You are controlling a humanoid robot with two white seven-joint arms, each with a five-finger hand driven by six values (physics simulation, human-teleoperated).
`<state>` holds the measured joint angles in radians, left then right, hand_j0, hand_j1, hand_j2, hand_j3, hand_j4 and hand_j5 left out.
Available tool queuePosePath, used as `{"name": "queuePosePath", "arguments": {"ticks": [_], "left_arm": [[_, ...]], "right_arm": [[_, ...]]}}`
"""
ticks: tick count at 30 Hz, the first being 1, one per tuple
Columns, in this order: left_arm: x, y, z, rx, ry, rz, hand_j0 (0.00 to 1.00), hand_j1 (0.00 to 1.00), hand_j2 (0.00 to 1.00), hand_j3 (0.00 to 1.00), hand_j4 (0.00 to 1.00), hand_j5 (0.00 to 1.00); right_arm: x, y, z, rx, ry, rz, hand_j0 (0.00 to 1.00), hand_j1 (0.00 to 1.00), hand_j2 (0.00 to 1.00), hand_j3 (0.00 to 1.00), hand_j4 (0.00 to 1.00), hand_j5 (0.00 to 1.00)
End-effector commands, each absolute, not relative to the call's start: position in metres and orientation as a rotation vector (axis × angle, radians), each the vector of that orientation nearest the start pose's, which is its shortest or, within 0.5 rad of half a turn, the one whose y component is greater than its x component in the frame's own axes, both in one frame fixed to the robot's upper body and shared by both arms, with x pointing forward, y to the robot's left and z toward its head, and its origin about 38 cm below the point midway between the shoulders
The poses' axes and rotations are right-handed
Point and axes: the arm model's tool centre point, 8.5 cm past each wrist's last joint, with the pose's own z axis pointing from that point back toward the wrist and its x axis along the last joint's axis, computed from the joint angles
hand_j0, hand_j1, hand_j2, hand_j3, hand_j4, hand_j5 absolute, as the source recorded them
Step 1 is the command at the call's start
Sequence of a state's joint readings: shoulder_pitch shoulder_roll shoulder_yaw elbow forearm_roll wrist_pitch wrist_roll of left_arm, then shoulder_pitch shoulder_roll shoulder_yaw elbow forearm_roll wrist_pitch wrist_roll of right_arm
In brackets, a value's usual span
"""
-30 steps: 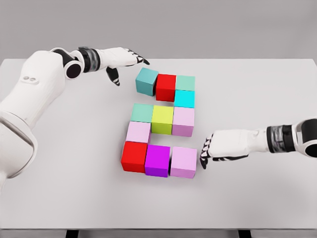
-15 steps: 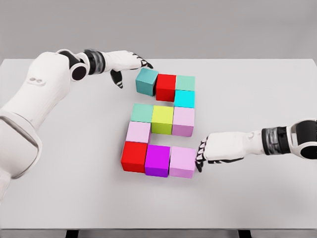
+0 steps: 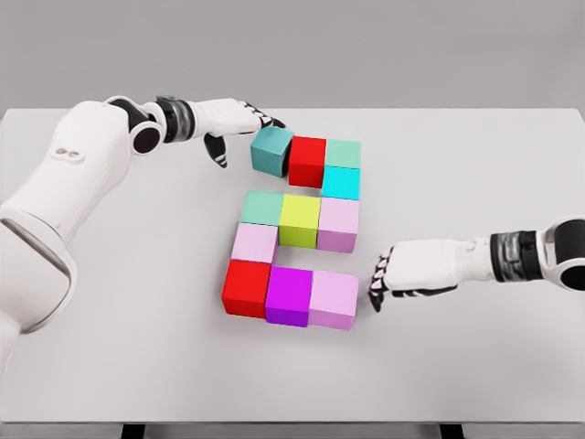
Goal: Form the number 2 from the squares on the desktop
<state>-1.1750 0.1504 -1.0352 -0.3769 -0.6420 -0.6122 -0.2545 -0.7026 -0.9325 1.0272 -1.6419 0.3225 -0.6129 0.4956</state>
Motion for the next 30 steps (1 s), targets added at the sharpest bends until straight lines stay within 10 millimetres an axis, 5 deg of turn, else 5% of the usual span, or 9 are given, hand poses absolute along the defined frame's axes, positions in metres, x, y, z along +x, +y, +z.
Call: {"name": "queuePosePath", "arguments": {"ticks": [1,9,10,11,13,17,22,30], "left_arm": [[0.582,0.166,0.175,0.504,-1.219,-2.083,1.00,1.00,1.00,1.00,1.00,1.00],[0.581,0.169,0.173,0.501,-1.215,-2.082,1.00,1.00,1.00,1.00,1.00,1.00],[0.581,0.169,0.173,0.501,-1.215,-2.082,1.00,1.00,1.00,1.00,1.00,1.00],[0.581,0.169,0.173,0.501,-1.215,-2.082,1.00,1.00,1.00,1.00,1.00,1.00],[0.581,0.169,0.173,0.502,-1.217,-2.082,1.00,1.00,1.00,1.00,1.00,1.00],[0.581,0.169,0.173,0.501,-1.215,-2.082,1.00,1.00,1.00,1.00,1.00,1.00],[0.579,0.166,0.172,0.496,-1.223,-2.088,1.00,1.00,1.00,1.00,1.00,1.00],[0.580,0.175,0.173,0.507,-1.215,-2.081,1.00,1.00,1.00,1.00,1.00,1.00]], "right_arm": [[0.369,-0.261,0.162,0.054,1.723,-3.156,0.51,0.51,0.51,0.51,0.51,0.51],[0.406,-0.287,0.184,0.282,1.846,-3.165,0.59,0.59,0.59,0.59,0.59,0.59],[0.409,-0.291,0.191,0.318,1.864,-3.154,0.71,0.71,0.71,0.71,0.71,0.71],[0.412,-0.297,0.206,0.382,1.903,-3.121,1.00,1.00,1.00,1.00,1.00,1.00],[0.419,-0.317,0.231,0.519,1.964,-3.085,1.00,1.00,1.00,1.00,1.00,1.00],[0.411,-0.373,0.262,0.841,2.359,-2.866,1.00,1.00,1.00,1.00,1.00,1.00],[0.410,-0.395,0.237,0.922,2.733,-2.684,1.00,1.00,1.00,1.00,1.00,1.00],[0.403,-0.383,0.183,0.776,2.876,-2.723,1.00,1.00,1.00,1.00,1.00,1.00]]}}
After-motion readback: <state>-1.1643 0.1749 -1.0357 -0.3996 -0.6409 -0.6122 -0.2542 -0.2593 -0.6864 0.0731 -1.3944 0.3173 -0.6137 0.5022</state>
